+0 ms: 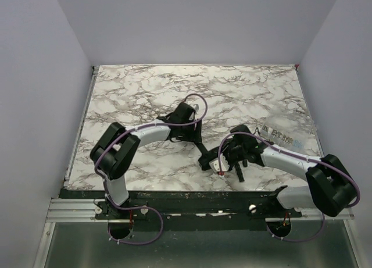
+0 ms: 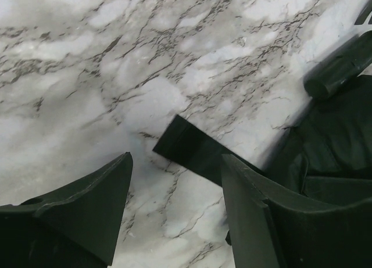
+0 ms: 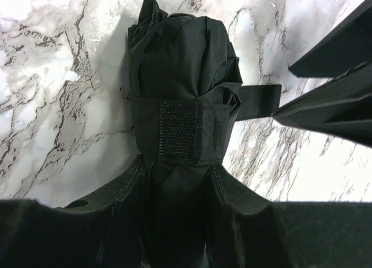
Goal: Put away the umbrella
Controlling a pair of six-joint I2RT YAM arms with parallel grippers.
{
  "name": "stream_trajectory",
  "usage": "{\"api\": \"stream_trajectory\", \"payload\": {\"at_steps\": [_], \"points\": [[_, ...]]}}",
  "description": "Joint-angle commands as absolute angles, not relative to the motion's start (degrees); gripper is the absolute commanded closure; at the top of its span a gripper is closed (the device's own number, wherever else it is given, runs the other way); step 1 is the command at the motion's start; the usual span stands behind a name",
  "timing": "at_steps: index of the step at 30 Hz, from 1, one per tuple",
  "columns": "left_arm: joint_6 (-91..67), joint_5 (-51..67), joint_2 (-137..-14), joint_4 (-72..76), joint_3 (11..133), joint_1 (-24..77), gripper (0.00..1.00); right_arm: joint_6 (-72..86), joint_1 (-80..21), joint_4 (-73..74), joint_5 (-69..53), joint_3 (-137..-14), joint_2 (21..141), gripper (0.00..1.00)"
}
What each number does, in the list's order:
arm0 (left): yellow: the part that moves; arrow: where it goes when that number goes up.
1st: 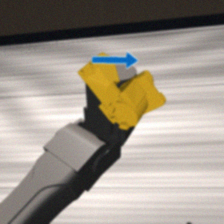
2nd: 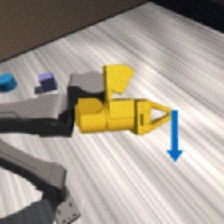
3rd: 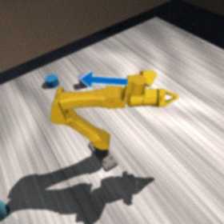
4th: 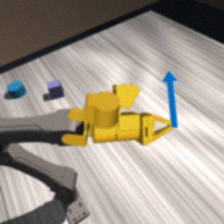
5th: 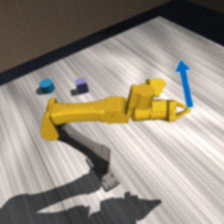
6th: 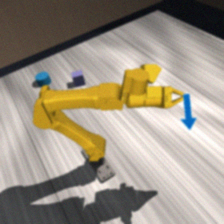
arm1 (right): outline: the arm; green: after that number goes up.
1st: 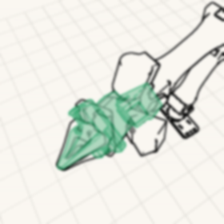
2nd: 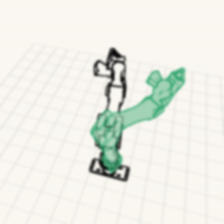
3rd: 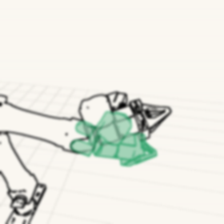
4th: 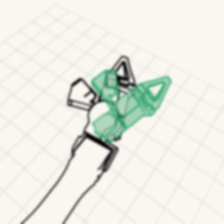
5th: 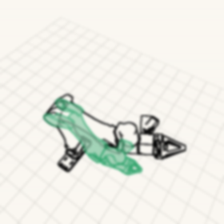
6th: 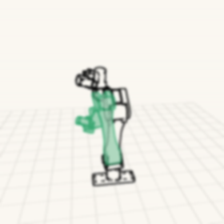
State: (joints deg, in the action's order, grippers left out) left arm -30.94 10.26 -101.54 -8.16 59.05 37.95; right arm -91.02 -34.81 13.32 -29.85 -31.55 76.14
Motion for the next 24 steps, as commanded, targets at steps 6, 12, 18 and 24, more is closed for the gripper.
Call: {"api": "stream_trajectory", "payload": {"at_steps": [6,12,18,24], "points": [[-26.53,4.74,-110.49,-21.61,69.42,40.97,0.49,-88.14,-35.16,24.87,-27.09,-28.62,79.69,0.85],[-25.07,7.96,-113.77,-22.84,70.11,41.05,0.53,-88.15,-35.16,24.87,-27.02,-28.54,79.63,0.85],[-24.83,4.91,-115.75,-24.3,69.08,42.37,0.57,-88.1,-35.15,24.95,-27.18,-28.59,79.71,0.85],[-29.49,-4.32,-117.4,-27.33,69.26,45.34,0.6,-87.98,-35.13,24.96,-27.29,-28.81,79.76,0.85]]}}
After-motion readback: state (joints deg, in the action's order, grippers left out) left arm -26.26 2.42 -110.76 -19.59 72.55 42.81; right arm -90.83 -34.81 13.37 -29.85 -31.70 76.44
